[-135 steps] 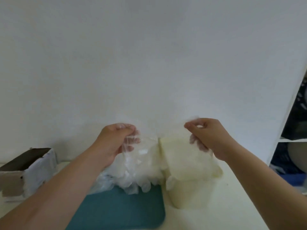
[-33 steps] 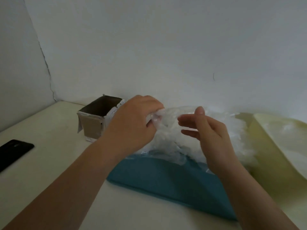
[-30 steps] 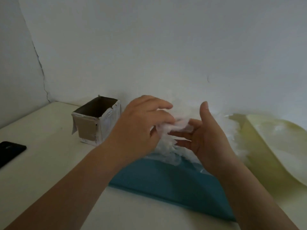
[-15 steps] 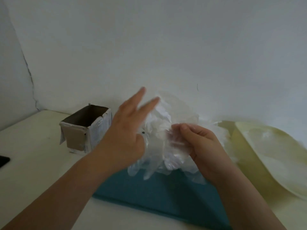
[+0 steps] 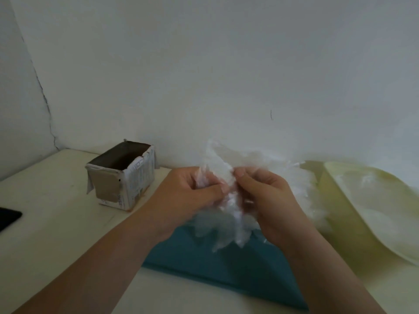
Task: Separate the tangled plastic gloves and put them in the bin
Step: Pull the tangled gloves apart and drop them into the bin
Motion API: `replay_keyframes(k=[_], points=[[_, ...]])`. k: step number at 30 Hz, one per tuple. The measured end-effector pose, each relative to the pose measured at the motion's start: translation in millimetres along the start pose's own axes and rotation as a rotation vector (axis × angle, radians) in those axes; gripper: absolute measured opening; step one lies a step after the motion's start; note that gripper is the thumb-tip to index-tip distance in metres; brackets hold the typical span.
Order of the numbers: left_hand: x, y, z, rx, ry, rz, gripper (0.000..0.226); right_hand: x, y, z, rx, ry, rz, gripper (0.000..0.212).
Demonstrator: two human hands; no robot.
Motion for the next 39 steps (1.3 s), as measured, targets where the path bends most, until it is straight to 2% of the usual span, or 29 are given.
replay_keyframes(k=[3,5,7,10,12,14,15,16,21,24,27,30,33,37,39], points=[[-15.7,-1.7,-7.4,0.009,0.023,-0.002,0.021,-7.3,-0.5,-2.0,-0.021,0.141,0.010,0.011],[-35.1,-3.2,-12.9,0.009,0.054,-0.085,0.019,-12.8,-4.8,-1.1,-0.043,0.208,0.025,0.011],[-55.7,-8.2,-16.8,0.025,0.074,-0.328,0.011,-16.2,-7.4,1.2,-0.061,0.250,0.063,0.013],[-75.4,-14.4,-19.2,0.067,0.096,-0.886,0.013,-12.5,-7.3,2.8,-0.060,0.236,0.240,0.016],[-66.9,-19.7,-17.2,-0.018,-0.064,-1.138,0.024,-6.7,-5.6,4.6,-0.063,0.174,0.370,0.021],[-55.8,-34.8,-13.9,-0.147,-0.295,-1.374,0.045,-1.8,-3.5,6.3,-0.074,0.128,0.484,0.020],[-54.0,-41.6,-11.7,-0.197,-0.353,-1.428,0.055,0.4,-3.7,7.4,-0.085,0.110,0.523,0.017],[-52.8,-46.3,-10.3,-0.229,-0.369,-1.418,0.056,1.9,-4.6,8.9,-0.093,0.089,0.553,0.015],[-50.0,-58.4,-7.8,-0.222,-0.309,-1.133,0.028,7.4,-2.9,9.5,-0.058,-0.083,0.646,0.017],[-52.0,-49.4,-10.3,-0.170,-0.268,-1.045,0.013,8.5,-0.1,8.2,-0.066,-0.117,0.685,0.019],[-59.9,-28.9,-19.8,-0.041,-0.122,-0.996,0.007,11.0,-1.0,8.2,-0.112,-0.127,0.680,0.017],[-62.6,-4.2,-23.5,0.129,0.010,-0.908,0.011,14.9,-8.7,12.0,-0.221,-0.101,0.631,0.018],[-54.1,14.3,-19.7,0.289,0.042,-0.887,0.016,18.7,-17.1,16.1,-0.352,-0.063,0.649,0.020],[-41.9,19.6,-16.1,0.325,-0.025,-0.829,0.015,18.9,-18.5,17.5,-0.323,-0.020,0.756,0.016],[-38.1,18.0,-15.4,0.345,-0.064,-0.783,0.018,16.2,-21.0,18.6,-0.320,-0.010,0.724,0.014]])
Point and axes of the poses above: each hand's wrist, its own z-axis away from the middle knuckle, its own x-axis out of the palm, y = z × x, the point moved 5 cm from there along -z, towards the middle knuckle, and after that the axes turned 13 degrees about x, right-handed, at the moved point
